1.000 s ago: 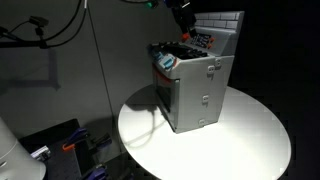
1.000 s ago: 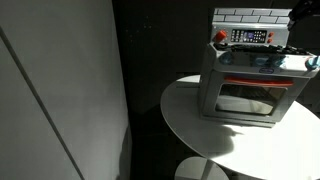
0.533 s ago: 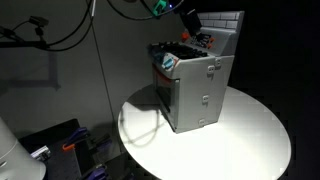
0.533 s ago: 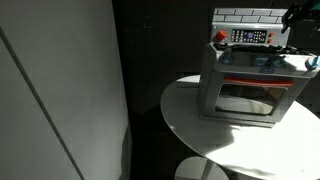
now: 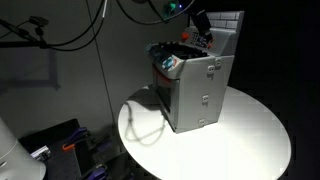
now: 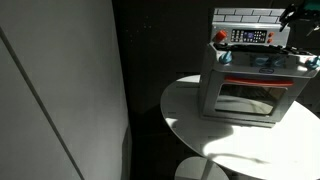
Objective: Push the top right button on the toy stove
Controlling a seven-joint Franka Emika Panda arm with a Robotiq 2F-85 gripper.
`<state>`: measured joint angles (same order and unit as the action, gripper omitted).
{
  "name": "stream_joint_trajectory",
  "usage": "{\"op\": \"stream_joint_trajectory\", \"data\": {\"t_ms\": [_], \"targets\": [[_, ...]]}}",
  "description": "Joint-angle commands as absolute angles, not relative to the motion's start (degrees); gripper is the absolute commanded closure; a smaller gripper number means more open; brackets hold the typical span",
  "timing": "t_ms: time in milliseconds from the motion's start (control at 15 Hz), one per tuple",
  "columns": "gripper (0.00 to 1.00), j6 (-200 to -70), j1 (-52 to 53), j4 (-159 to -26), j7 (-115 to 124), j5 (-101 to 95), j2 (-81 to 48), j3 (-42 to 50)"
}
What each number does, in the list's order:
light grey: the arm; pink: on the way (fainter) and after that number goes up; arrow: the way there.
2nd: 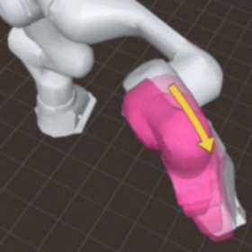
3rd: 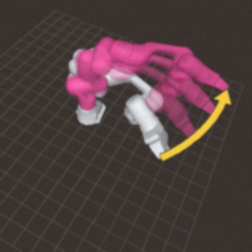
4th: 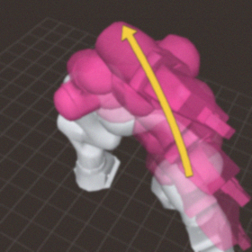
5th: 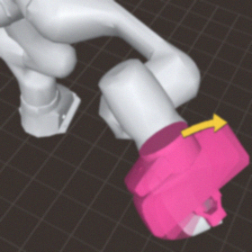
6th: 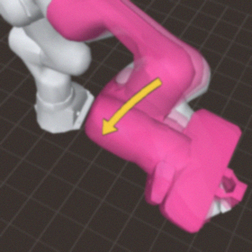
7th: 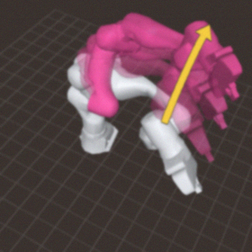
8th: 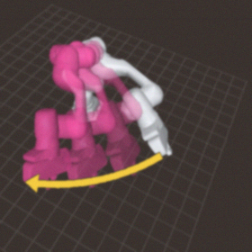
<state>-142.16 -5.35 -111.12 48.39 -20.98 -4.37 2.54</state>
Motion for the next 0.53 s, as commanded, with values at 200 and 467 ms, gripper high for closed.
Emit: {"op": "stream_joint_trajectory", "data": {"t_ms": [200, 467], "targets": [[0.00, -139.6, -3.6, -105.8, 50.4, -21.1, -8.2, 5.1], [0.00, -139.3, -2.8, -104.3, 50.2, -20.5, -9.6, 5.8]]}}
